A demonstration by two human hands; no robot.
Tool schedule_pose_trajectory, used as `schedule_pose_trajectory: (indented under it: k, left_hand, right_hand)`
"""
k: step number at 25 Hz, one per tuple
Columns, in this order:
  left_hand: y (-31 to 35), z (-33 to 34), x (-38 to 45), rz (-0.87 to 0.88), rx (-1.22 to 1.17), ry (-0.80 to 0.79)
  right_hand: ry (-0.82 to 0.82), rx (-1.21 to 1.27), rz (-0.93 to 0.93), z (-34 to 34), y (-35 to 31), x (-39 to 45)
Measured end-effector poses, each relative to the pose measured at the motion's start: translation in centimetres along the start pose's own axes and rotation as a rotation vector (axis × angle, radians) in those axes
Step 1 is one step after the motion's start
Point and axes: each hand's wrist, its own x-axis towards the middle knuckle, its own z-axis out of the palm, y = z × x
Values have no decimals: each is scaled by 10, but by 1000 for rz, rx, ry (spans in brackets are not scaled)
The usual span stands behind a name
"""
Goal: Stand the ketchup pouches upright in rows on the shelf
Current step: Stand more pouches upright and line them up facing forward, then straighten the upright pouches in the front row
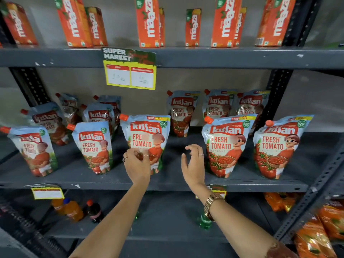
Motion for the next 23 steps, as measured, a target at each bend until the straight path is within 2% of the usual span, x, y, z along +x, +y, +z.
schedule_pose_trajectory:
  k: [2, 4, 6, 8, 13, 23]
  left_hand:
    - [-4, -13, 13, -42, -26, -83]
    - [-10, -20, 26, -105, -61, -197]
    - [-19, -22, 35, -151, -104, -360]
    - [-25, -24, 39, -195, -140, -515]
    - [-23, -30, 41, -204, -81, -611]
    - [-4, -4, -1, -143, -65, -647]
  right_hand:
    - [-78, 23, 62, 15, -15, 2]
    - [-224, 49, 159, 31, -27, 6]
    - [-371, 98, 246, 47, -35, 7]
    - [-420, 133, 302, 60, -39, 8]
    - [-374, 101, 421, 63, -32, 2]
    - [-261, 103, 424, 19, -1, -8]
